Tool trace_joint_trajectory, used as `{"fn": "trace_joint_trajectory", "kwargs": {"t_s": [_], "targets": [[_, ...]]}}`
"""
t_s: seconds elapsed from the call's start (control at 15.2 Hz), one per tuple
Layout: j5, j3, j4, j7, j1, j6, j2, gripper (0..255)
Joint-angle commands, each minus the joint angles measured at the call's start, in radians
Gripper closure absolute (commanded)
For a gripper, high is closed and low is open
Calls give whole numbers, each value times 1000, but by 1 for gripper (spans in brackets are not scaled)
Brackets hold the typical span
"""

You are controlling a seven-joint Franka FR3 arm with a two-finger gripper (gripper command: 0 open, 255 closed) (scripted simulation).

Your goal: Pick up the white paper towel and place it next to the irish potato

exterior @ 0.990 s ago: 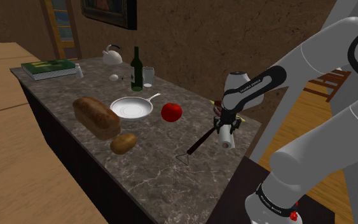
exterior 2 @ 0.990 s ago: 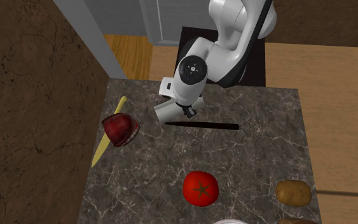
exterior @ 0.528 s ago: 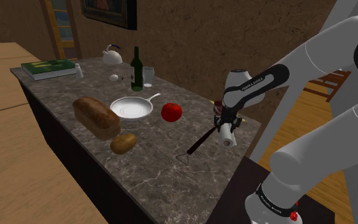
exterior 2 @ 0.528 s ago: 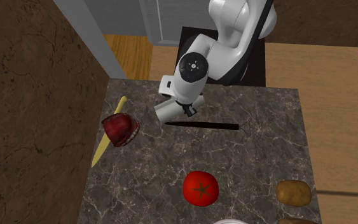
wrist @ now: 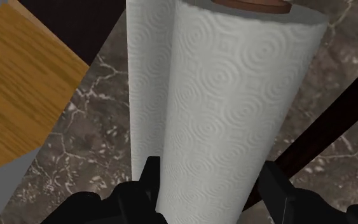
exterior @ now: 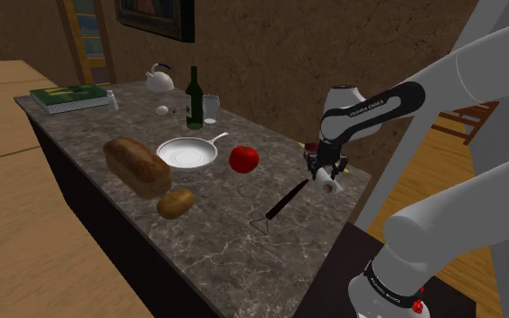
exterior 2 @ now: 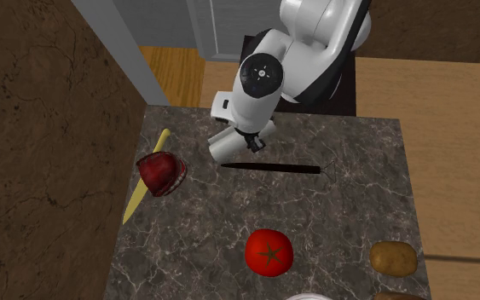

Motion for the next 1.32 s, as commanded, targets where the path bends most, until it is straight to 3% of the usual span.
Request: {"fn": "trace_joint_trajectory", "kwargs": {"t_s": [0.0,0.99,1.25], "targets": [[4,0,16,-5,1,-36,-20,255],[23,3,133,-30,8,-260,-127,255],[67,76,188,62,57,-258,-61,255]]}}
